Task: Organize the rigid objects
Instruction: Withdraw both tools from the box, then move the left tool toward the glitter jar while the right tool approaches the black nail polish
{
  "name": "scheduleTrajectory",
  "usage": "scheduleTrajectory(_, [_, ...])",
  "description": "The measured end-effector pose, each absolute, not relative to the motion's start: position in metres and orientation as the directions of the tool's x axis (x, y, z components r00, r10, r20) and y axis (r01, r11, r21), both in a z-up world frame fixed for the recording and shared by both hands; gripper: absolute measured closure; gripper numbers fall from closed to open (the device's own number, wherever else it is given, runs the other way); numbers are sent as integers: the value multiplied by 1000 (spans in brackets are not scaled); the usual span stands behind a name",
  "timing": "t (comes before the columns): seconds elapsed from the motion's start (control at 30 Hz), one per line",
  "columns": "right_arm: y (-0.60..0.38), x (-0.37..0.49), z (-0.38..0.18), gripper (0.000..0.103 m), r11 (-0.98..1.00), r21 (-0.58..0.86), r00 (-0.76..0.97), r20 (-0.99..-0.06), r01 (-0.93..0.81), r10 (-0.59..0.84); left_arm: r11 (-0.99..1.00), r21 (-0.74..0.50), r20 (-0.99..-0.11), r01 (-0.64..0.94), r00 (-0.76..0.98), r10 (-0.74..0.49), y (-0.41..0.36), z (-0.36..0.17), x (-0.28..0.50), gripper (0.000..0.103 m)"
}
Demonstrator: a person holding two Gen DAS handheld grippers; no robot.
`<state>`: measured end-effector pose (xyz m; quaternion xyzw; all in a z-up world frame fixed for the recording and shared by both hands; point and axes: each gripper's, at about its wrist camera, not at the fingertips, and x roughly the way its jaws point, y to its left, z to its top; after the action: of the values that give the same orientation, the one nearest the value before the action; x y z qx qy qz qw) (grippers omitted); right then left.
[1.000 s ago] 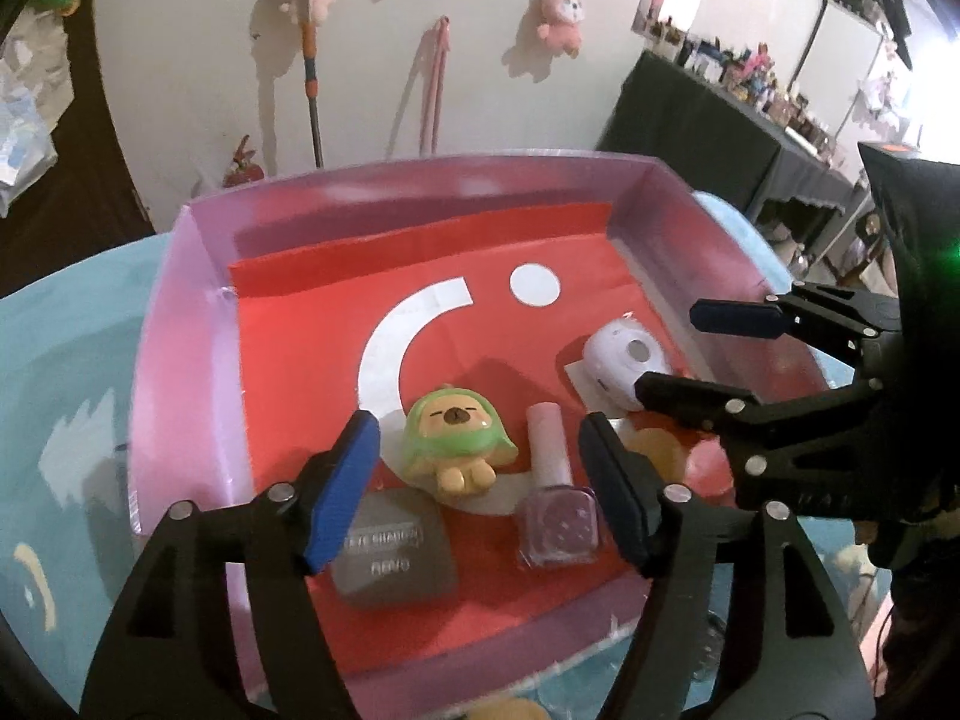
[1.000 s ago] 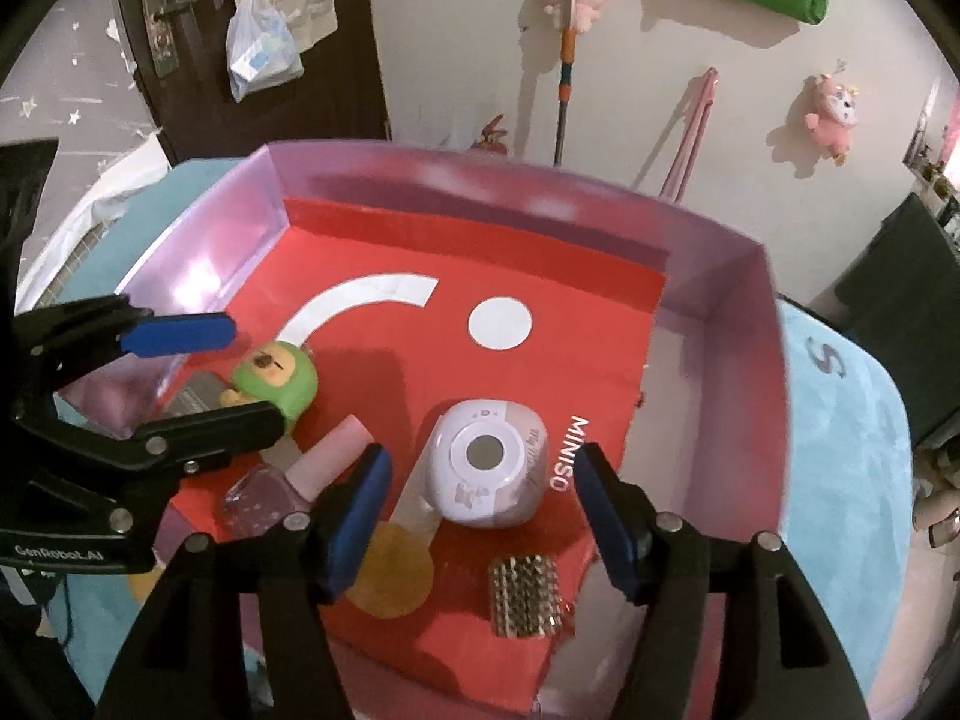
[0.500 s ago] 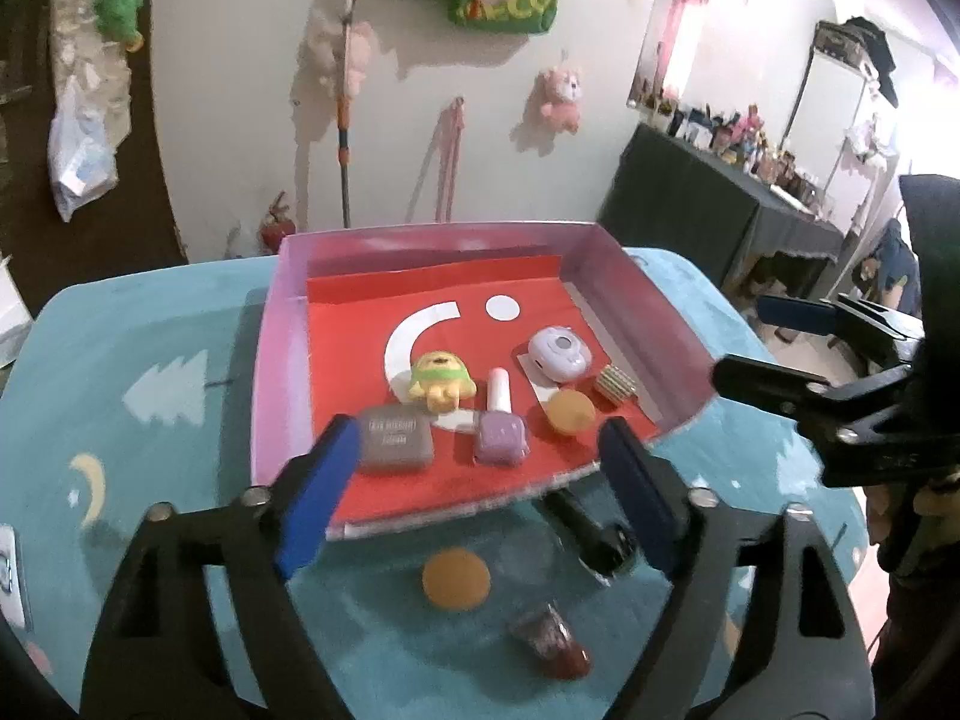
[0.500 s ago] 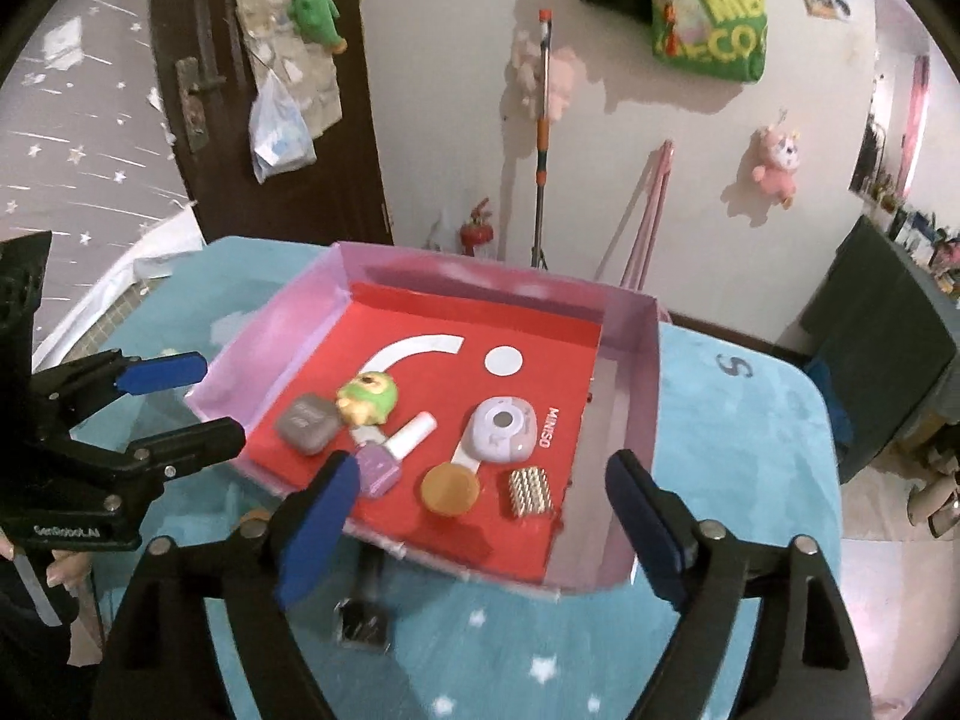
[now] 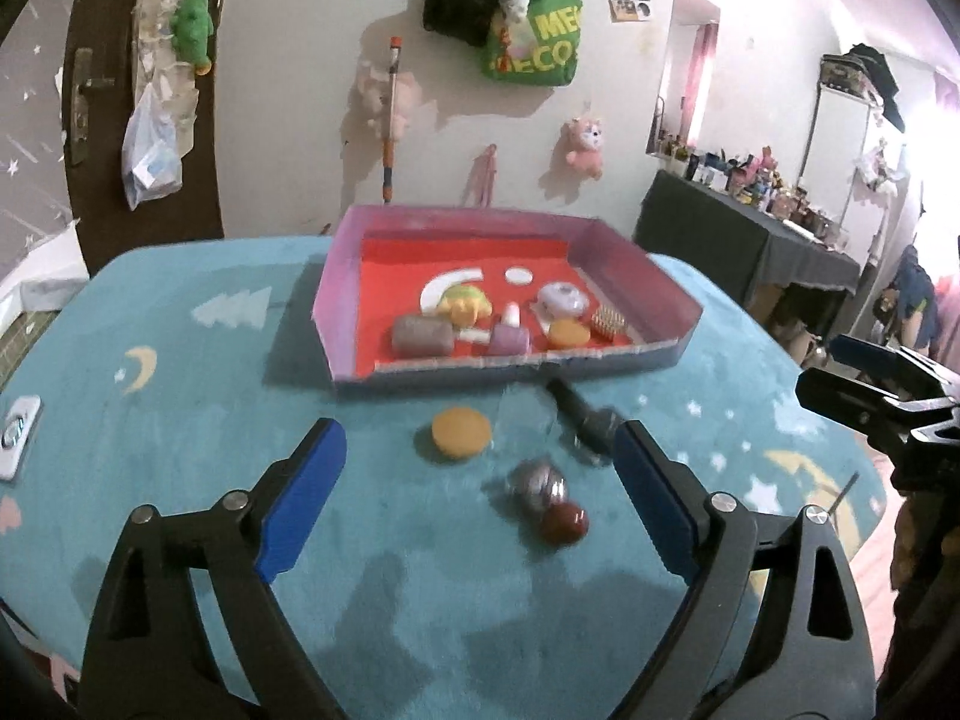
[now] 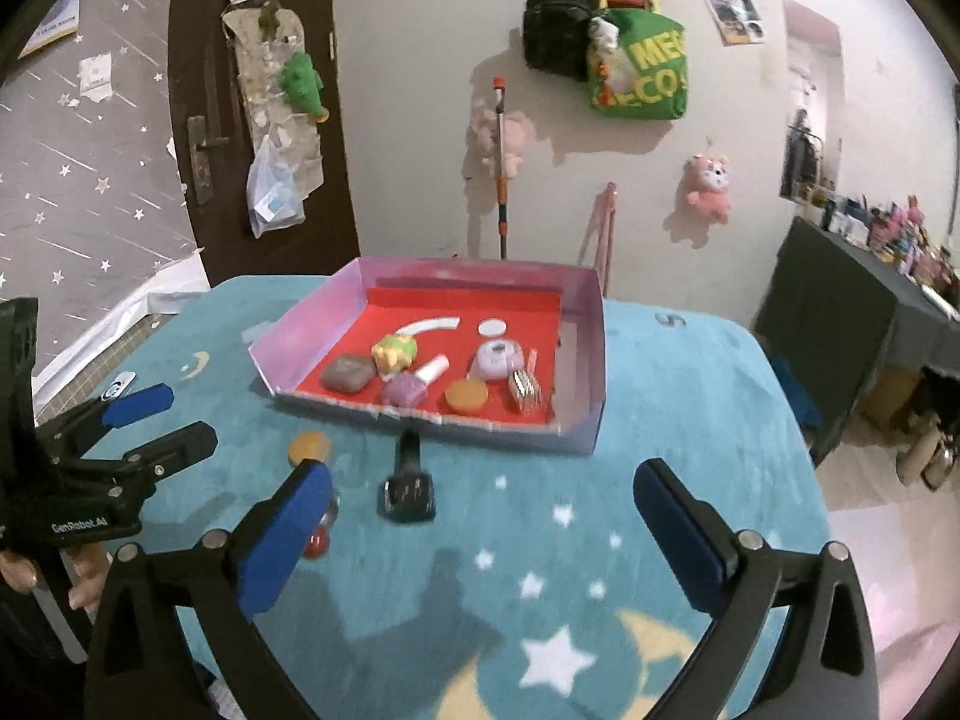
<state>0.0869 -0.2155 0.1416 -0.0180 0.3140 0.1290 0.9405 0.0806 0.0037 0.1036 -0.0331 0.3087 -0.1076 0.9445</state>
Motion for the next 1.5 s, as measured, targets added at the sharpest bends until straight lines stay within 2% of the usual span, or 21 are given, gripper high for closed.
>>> scheduleTrajectory(0.1, [-215,74,122,0,973,71,783,-582,-221,221,976,-134,-585,170,782,-216,1,89,74,12])
scheduleTrajectory(0.37, [-222,61,80,0,979,119,831,-518,-166,204,977,-145,-535,154,819,-208,0,74,68,12])
scheduleTrajectory(0.67, [-230,74,46,0,989,119,818,-556,-92,144,982,-137,-539,131,822,-185,-3,56,73,12])
scheduleTrajectory(1.0, [-230,71,47,0,989,115,836,-532,-89,137,977,-176,-552,121,810,-199,2,45,80,12])
scheduleTrajectory(1.23, [-223,70,47,0,994,65,842,-528,-88,109,979,-142,-550,147,810,-202,-5,45,77,12])
scheduleTrajectory(1.5, [-226,71,47,0,992,87,835,-537,-88,122,981,-130,-554,146,810,-194,-8,46,78,12])
